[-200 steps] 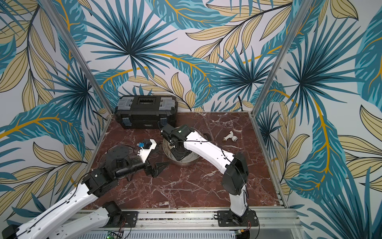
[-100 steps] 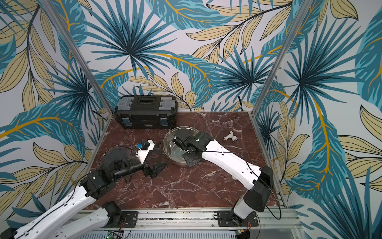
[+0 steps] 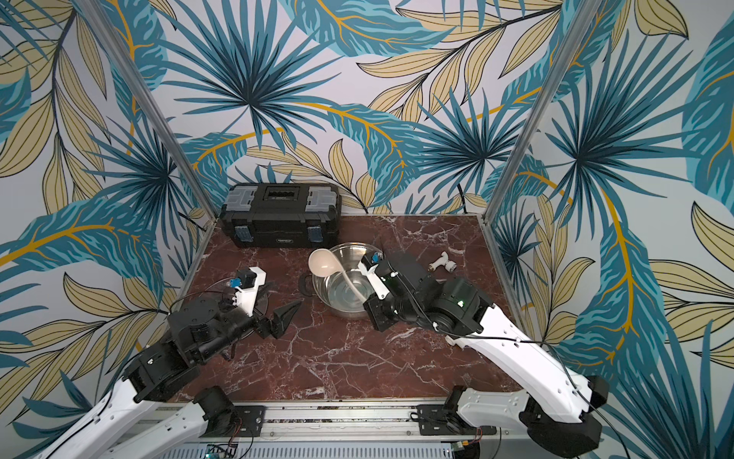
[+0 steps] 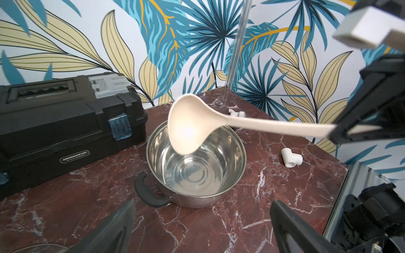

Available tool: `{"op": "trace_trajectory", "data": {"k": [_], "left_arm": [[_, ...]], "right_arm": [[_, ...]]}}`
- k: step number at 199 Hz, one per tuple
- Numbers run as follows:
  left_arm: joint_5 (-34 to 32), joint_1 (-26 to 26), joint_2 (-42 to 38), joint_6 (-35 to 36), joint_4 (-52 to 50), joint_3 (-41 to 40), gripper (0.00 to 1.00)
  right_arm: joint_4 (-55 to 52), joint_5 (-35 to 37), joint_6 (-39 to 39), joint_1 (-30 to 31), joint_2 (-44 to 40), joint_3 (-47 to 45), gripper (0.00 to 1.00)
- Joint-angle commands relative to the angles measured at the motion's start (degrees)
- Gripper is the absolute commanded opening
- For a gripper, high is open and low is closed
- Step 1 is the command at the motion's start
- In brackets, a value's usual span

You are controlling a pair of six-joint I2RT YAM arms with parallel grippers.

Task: Stir the soup with a spoon
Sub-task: Place the spoon at the center of the board.

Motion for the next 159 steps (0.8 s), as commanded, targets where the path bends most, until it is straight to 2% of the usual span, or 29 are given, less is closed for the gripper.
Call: {"op": "trace_trajectory", "data": {"k": [1, 15, 43, 108, 150, 159], "left_arm": [[-5.9, -0.1, -3.9, -1.9, -2.6, -1.0, 1.0], [-7.4, -0.2, -6.7, -2.2, -3.9, -1.2, 1.0], [-10.0, -0.2, -11.7, -3.2, -6.5, -1.8, 1.0], [-10.0, -0.2, -13.5, -5.0, -8.1, -3.2, 1.0], [-9.7, -0.2, -13.3, -4.9, -7.4, -3.6, 1.0], [-9.5, -0.2, -13.3, -4.9, -7.5, -3.6, 1.0]], "right_arm": [[11.1, -16.3, 3.7, 0.6, -0.3, -9.5, 0.0], [18.4, -23.4, 7.2, 0.9, -2.1, -15.3, 0.0], [30.1, -32.1, 12.3, 1.2, -1.8, -23.7, 0.0], [44.7, -35.5, 16.7, 1.4, 15.5, -28.7, 0.0], [45.7, -35.7, 15.2, 1.3, 21.4, -27.6, 0.0], [44.3, -34.6, 14.3, 1.1, 21.5, -28.0, 0.06]]}}
